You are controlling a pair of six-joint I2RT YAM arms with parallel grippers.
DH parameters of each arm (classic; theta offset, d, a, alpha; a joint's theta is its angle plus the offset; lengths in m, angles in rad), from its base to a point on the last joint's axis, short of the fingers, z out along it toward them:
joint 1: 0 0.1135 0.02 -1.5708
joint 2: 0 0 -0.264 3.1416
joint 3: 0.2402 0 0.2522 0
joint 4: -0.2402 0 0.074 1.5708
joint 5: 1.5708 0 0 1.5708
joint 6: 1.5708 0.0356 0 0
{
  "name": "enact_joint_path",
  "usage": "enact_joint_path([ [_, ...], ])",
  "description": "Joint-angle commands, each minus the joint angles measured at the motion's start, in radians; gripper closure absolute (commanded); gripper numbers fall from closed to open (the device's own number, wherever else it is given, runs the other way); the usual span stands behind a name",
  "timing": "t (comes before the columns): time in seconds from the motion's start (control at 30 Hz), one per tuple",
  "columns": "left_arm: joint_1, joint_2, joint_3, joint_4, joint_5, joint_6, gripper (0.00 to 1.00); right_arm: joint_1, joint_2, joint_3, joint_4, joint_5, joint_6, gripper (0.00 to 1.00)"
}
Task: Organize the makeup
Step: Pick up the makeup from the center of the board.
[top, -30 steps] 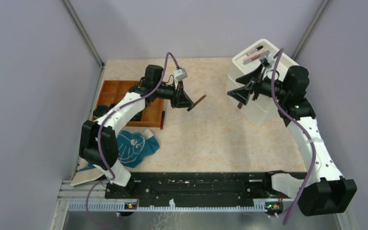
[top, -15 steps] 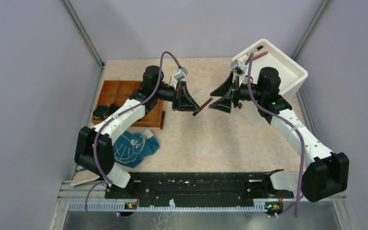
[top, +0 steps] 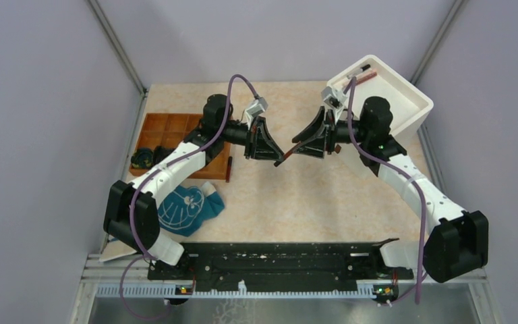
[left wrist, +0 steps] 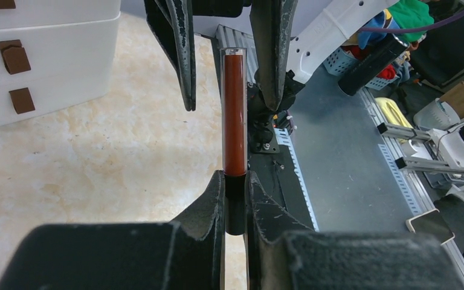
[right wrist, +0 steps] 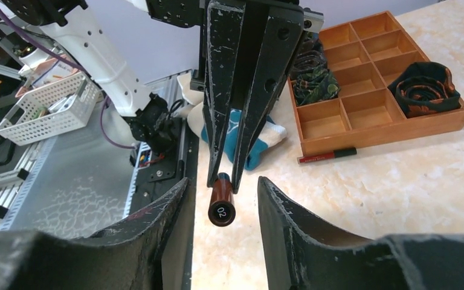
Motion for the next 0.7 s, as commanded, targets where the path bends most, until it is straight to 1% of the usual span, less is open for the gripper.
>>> enact_joint_path([
  [0.0, -0.003, -0.043, -0.007, 0.054, 0.011, 0.034, 1.0, 0.013, -0.03, -0.004, 0.019, -0.02, -0.036, 0.59],
  [0.03, -0.003, -0.043, -0.008, 0.049, 0.009, 0.04, 1.0, 0.013, -0.032, -0.004, 0.019, -0.02, -0.036, 0.64],
  [0.17, -0.002, -0.044, -0.007, 0.029, -0.001, 0.062, 1.0, 0.012, -0.033, 0.008, 0.009, -0.008, -0.035, 0.98],
  [0.2, -0.002, -0.045, -0.007, 0.023, -0.008, 0.069, 0.96, 0.011, -0.035, 0.011, 0.004, 0.002, -0.036, 1.0],
  [0.23, -0.002, -0.049, -0.006, 0.013, -0.019, 0.079, 0.89, 0.01, -0.042, 0.015, -0.003, 0.014, -0.037, 1.0],
  [0.27, -0.003, -0.054, -0.004, -0.003, -0.034, 0.094, 0.76, 0.007, -0.048, 0.018, -0.01, 0.027, -0.042, 1.0],
  [0.33, -0.002, -0.068, -0.001, -0.049, -0.082, 0.139, 0.44, -0.013, -0.064, 0.018, -0.019, 0.048, -0.043, 1.0],
  [0.4, -0.002, -0.094, 0.001, -0.098, -0.142, 0.202, 0.16, -0.045, -0.088, 0.018, -0.034, 0.077, -0.043, 1.0],
  [0.43, -0.002, -0.109, -0.001, -0.113, -0.161, 0.226, 0.05, -0.071, -0.101, 0.019, -0.04, 0.088, -0.04, 1.0],
  [0.47, -0.001, -0.123, -0.004, -0.122, -0.178, 0.252, 0.02, -0.097, -0.113, 0.022, -0.045, 0.1, -0.032, 1.0],
  [0.53, 0.0, -0.151, -0.016, -0.123, -0.201, 0.282, 0.01, -0.158, -0.132, 0.04, -0.074, 0.131, -0.019, 1.0],
  [0.67, 0.001, -0.197, -0.042, -0.138, -0.247, 0.337, 0.01, -0.291, -0.152, 0.111, -0.226, 0.229, -0.041, 1.0],
])
